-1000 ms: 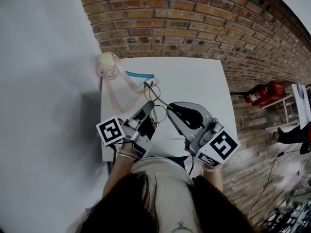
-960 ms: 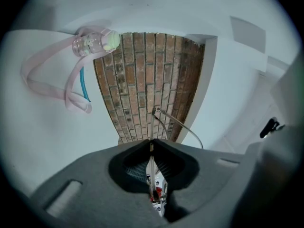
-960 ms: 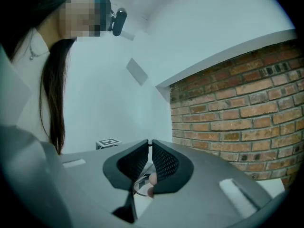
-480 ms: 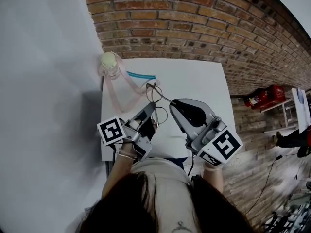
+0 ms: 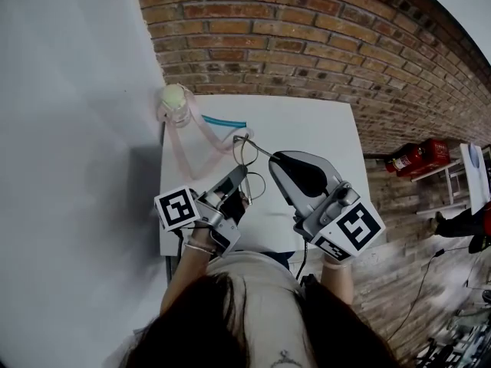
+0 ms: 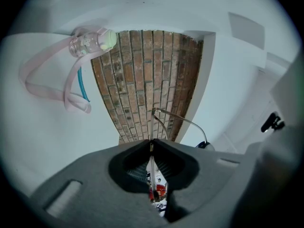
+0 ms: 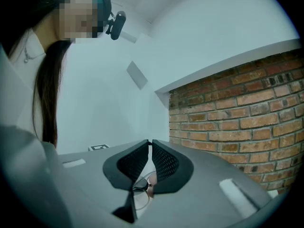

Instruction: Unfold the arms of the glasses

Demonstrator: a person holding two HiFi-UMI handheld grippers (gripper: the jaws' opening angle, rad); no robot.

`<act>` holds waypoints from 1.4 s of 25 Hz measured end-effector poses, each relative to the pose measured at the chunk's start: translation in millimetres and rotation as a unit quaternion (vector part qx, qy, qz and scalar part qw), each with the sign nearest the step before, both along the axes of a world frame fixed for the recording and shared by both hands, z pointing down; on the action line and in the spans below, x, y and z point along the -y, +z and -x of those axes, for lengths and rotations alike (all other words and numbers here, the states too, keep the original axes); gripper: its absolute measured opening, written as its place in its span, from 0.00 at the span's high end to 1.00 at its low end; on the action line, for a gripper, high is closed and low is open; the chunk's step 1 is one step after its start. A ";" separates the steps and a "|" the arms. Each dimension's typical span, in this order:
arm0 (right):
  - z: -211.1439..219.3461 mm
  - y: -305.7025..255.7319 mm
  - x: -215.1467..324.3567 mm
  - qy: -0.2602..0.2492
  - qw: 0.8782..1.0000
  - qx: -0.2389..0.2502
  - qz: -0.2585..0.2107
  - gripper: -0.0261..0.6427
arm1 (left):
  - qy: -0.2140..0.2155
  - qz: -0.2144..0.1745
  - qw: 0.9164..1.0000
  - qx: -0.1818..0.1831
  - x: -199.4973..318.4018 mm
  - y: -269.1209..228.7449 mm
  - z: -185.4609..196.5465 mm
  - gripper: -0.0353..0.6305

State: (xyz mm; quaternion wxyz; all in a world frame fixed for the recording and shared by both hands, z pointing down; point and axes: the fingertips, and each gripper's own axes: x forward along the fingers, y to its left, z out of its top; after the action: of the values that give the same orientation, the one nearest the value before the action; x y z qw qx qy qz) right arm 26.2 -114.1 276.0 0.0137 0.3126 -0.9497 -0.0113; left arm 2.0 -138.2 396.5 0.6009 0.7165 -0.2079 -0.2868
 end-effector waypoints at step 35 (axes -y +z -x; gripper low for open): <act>-6.3 -14.1 18.6 0.013 1.000 0.011 -0.009 0.91 | 0.020 -0.003 1.000 0.008 -5.0 0.7 -9.0 0.91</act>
State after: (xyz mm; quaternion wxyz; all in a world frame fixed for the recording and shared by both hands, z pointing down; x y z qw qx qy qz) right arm 32.5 -132.7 262.0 0.0006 0.3252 -0.9455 -0.0166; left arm 11.1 -133.2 397.2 0.6028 0.7243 -0.1976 -0.2702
